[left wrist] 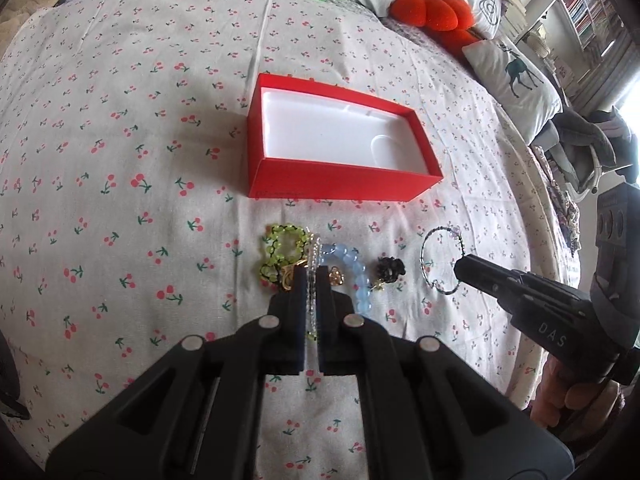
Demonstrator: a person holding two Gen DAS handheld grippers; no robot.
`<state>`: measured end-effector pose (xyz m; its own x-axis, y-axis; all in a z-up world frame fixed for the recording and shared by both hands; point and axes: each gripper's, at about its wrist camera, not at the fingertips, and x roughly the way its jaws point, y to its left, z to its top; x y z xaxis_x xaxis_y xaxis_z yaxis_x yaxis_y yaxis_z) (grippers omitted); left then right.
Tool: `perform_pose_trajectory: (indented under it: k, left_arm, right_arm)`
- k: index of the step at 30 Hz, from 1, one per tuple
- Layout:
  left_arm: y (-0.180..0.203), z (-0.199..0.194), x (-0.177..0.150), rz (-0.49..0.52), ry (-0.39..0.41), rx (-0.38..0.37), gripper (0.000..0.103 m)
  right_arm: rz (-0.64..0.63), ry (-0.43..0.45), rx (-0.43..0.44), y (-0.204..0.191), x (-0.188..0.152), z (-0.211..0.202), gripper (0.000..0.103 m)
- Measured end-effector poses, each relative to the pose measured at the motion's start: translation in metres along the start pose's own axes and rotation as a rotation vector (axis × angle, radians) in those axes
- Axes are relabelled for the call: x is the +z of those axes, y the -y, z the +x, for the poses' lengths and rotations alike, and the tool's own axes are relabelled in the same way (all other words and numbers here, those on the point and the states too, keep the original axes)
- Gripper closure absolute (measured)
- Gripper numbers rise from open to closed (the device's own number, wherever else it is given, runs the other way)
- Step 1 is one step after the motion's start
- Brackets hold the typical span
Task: Organize jewelry
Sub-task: 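Carry both bracelets into the red box and open both tools to release them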
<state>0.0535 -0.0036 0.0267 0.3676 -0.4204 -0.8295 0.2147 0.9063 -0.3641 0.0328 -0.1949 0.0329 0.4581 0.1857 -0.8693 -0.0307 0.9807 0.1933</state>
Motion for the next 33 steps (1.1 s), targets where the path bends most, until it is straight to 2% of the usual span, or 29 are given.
perform_pose_trajectory:
  k: [5, 11, 17, 22, 25, 29, 31, 33]
  left_arm:
    - [0.015, -0.013, 0.011, 0.016, 0.046, -0.044, 0.098]
    - [0.024, -0.020, 0.038, 0.008, 0.130, -0.083, 0.098]
    - [0.024, -0.005, 0.067, -0.034, 0.175, -0.138, 0.098]
    - [0.028, 0.015, 0.087, -0.025, 0.166, -0.131, 0.098]
    - [0.026, 0.024, 0.096, -0.006, 0.140, -0.109, 0.098]
    - [0.009, 0.031, 0.099, -0.016, 0.131, -0.080, 0.098]
    - [-0.002, 0.037, 0.097, -0.026, 0.129, -0.041, 0.098]
    - [-0.011, 0.041, 0.096, -0.040, 0.122, -0.041, 0.098]
  right_arm:
    - [0.001, 0.053, 0.023, -0.004, 0.008, -0.019, 0.099]
    - [0.011, 0.138, 0.040, -0.006, 0.037, -0.033, 0.099]
    - [0.046, 0.187, 0.053, -0.004, 0.067, -0.024, 0.099]
    - [0.071, 0.211, 0.089, -0.009, 0.090, -0.006, 0.099]
    - [0.085, 0.200, 0.133, -0.012, 0.099, 0.008, 0.099]
    - [0.115, 0.143, 0.184, -0.010, 0.101, 0.034, 0.099]
    - [0.125, 0.103, 0.155, -0.005, 0.100, 0.047, 0.099]
    - [0.129, 0.081, 0.107, 0.002, 0.099, 0.055, 0.099]
